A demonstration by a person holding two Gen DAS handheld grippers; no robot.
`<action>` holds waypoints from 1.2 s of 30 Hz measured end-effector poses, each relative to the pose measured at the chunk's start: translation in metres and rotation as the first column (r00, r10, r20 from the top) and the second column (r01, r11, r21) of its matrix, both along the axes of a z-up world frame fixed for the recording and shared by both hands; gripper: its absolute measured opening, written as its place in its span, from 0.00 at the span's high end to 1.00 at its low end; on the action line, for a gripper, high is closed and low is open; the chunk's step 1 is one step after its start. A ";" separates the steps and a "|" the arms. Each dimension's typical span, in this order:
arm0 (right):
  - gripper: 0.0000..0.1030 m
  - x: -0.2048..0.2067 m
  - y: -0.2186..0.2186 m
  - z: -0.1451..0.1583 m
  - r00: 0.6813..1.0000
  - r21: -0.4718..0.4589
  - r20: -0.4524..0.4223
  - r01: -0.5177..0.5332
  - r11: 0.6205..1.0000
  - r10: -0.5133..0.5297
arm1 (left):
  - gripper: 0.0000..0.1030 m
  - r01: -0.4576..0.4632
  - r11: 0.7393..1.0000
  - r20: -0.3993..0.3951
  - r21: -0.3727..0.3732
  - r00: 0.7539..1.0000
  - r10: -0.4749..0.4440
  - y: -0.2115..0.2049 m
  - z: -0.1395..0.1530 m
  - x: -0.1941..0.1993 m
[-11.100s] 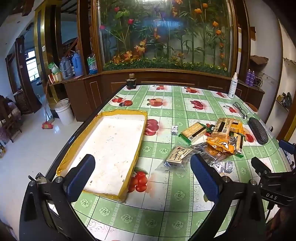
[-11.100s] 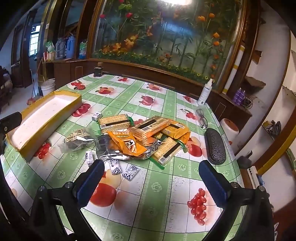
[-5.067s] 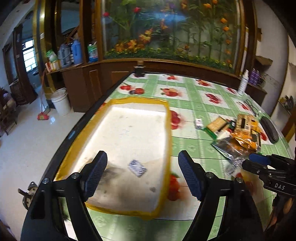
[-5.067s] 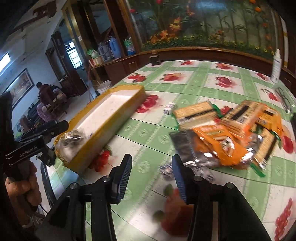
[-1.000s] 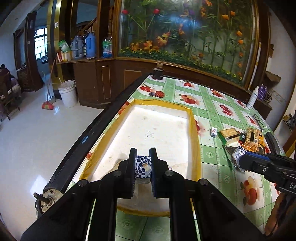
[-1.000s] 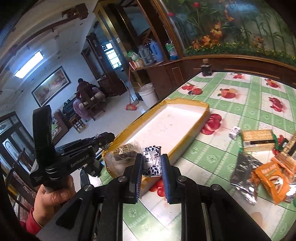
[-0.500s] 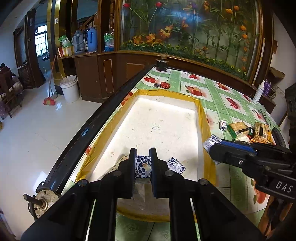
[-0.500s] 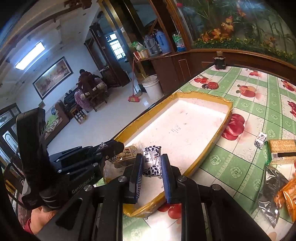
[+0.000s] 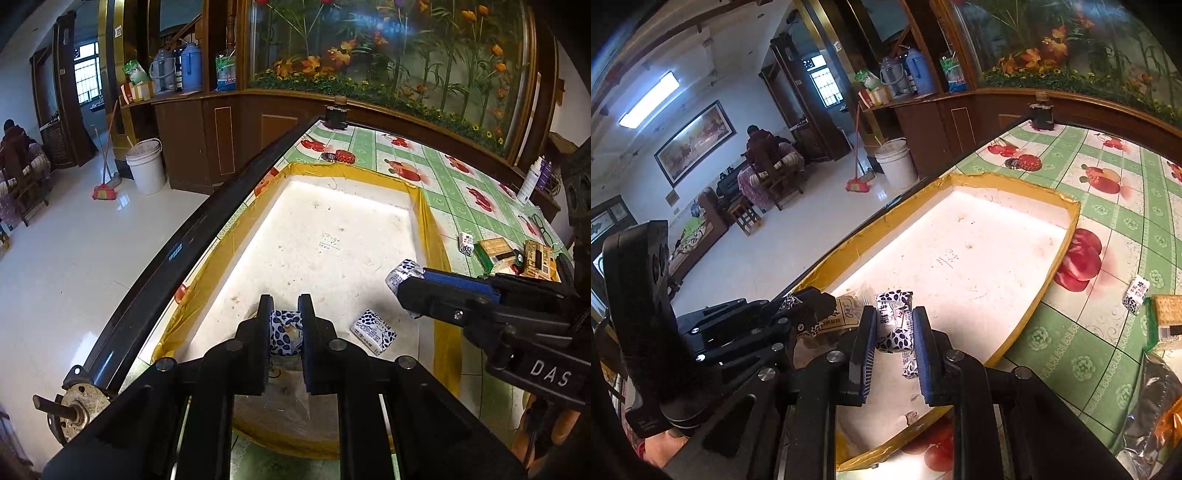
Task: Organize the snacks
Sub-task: 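Carry both candies over the tray and open both tools to drop them, then grasp the silver foil bag with the left tool while the right tool grasps the orange chip bag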
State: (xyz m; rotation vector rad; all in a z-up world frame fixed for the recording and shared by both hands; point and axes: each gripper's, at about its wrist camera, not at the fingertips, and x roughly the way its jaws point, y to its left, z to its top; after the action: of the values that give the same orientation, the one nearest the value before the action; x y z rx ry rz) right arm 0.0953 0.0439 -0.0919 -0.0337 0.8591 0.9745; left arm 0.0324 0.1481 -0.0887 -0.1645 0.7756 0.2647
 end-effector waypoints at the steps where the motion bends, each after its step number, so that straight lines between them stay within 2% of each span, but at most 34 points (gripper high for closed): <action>1: 0.81 0.000 0.001 -0.002 1.000 -0.005 -0.001 -0.001 1.000 0.001 | 0.89 0.000 1.000 -0.004 0.000 1.000 0.000 0.000 -0.001 0.001; 5: 0.81 0.003 0.002 -0.008 1.000 -0.030 0.009 0.009 1.000 -0.009 | 0.89 -0.005 1.000 -0.012 0.009 1.000 0.005 -0.001 -0.002 0.003; 7: 0.77 0.003 0.002 -0.010 1.000 -0.038 0.000 0.015 0.999 -0.015 | 0.87 -0.013 1.000 -0.017 0.014 1.000 0.013 -0.002 -0.001 0.002; 8: 0.77 0.003 0.001 -0.010 1.000 -0.036 -0.002 0.021 0.999 -0.021 | 0.79 -0.019 1.000 -0.021 0.018 1.000 0.020 -0.002 -0.001 0.002; 9: 0.77 0.003 0.000 -0.010 1.000 -0.031 -0.005 0.022 0.999 -0.022 | 0.62 -0.025 0.999 -0.019 0.023 1.000 0.025 -0.002 0.000 0.002; 10: 0.77 0.002 -0.001 -0.010 1.000 -0.030 -0.005 0.023 0.999 -0.024 | 0.50 -0.035 0.999 -0.015 0.032 0.999 0.035 -0.002 0.001 0.000; 11: 0.76 0.001 -0.002 -0.009 1.000 -0.029 -0.002 0.027 0.999 -0.027 | 0.28 -0.046 0.998 -0.006 0.044 0.999 0.046 -0.002 0.003 -0.001; 12: 0.72 0.001 -0.005 -0.007 0.999 -0.030 0.003 0.034 0.999 -0.034 | 0.23 -0.049 0.997 0.011 0.053 0.999 0.048 -0.003 0.006 -0.004; 13: 0.70 0.000 -0.009 -0.005 0.999 -0.027 0.007 0.041 0.999 -0.041 | 0.23 -0.050 0.997 0.022 0.060 0.999 0.049 -0.003 0.008 -0.006; 15: 0.59 -0.001 -0.018 -0.002 0.998 -0.022 0.012 0.061 0.998 -0.060 | 0.23 -0.050 0.996 0.019 0.072 0.999 0.049 -0.005 0.011 -0.006; 17: 0.51 -0.002 -0.029 0.002 0.996 -0.014 0.020 0.086 0.996 -0.085 | 0.23 -0.047 0.996 0.020 0.075 0.999 0.045 -0.007 0.013 -0.006; 28: 0.48 -0.013 -0.104 0.019 0.982 0.034 0.035 0.182 0.983 -0.183 | 0.23 -0.013 0.997 0.033 0.076 0.999 0.011 -0.029 0.025 -0.009; 36: 0.48 -0.019 -0.187 0.008 0.945 0.046 0.002 0.328 0.944 -0.328 | 0.23 0.107 0.990 0.036 0.088 0.993 -0.111 -0.080 0.032 0.002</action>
State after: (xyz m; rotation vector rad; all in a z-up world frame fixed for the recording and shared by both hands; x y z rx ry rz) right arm 0.0768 -0.1433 -0.0836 0.1399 0.8032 0.6788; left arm 0.0347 0.0684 -0.0568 -0.0461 0.7285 0.1901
